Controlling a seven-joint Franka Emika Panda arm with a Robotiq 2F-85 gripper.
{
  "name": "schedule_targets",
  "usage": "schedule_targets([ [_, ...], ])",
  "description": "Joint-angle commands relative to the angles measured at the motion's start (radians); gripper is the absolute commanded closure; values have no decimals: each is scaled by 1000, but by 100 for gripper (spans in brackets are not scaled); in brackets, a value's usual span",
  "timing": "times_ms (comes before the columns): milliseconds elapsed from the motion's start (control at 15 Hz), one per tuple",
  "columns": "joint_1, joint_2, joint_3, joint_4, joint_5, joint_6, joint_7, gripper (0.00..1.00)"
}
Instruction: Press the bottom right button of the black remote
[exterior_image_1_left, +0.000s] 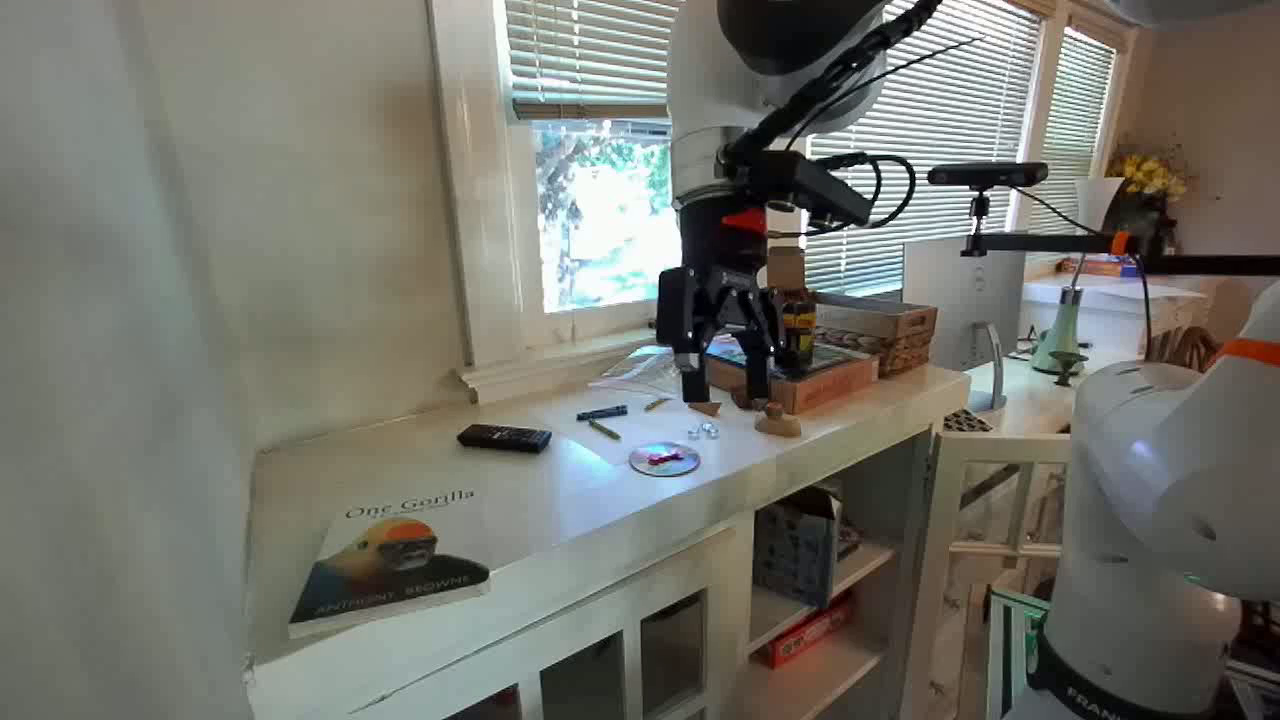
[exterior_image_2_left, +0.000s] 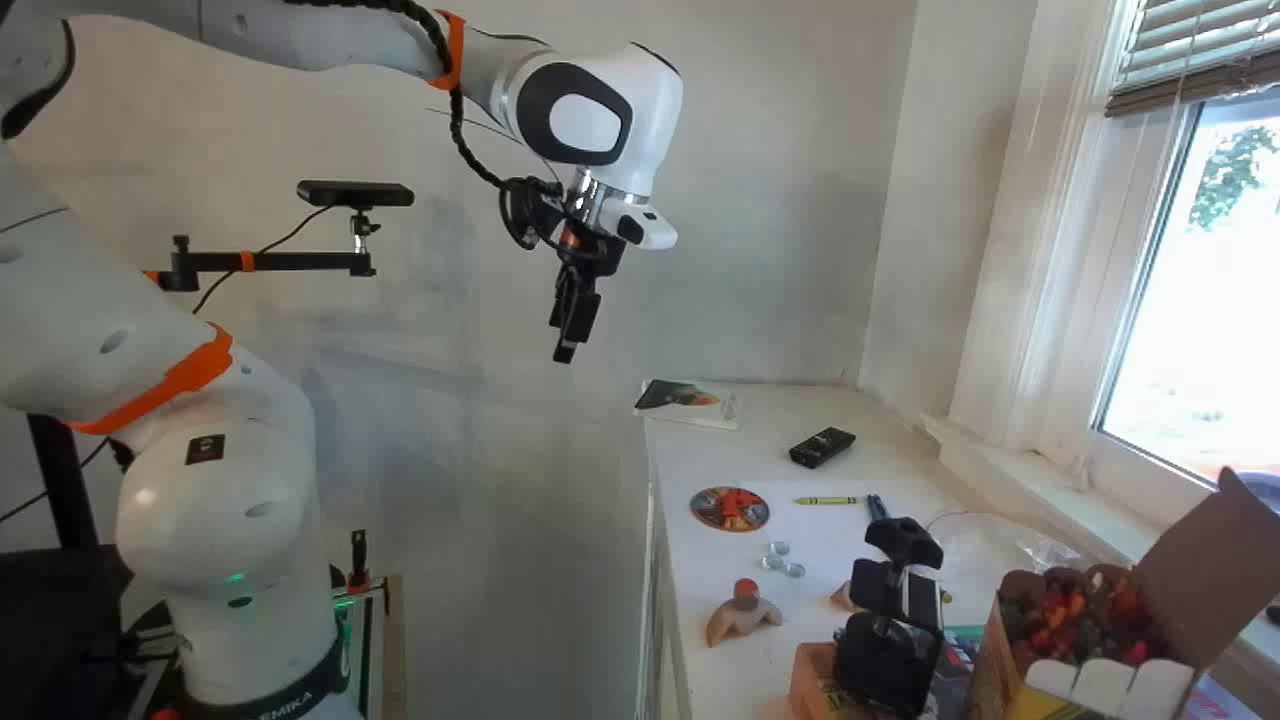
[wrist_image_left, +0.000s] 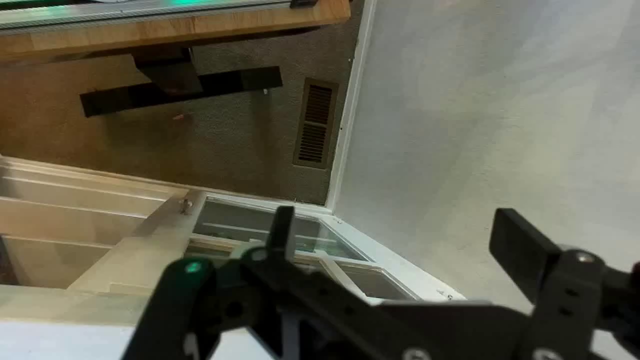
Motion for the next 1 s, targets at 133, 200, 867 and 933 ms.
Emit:
schedule_targets([
  [133,-26,0,20,3,9,-7,-11,0],
  [200,-26,0,20,3,9,-7,-11,0],
  [867,-91,216,-106,261,-333,-41,-421,0],
  [933,-91,259,-118,315,-358,-40,-474,0],
])
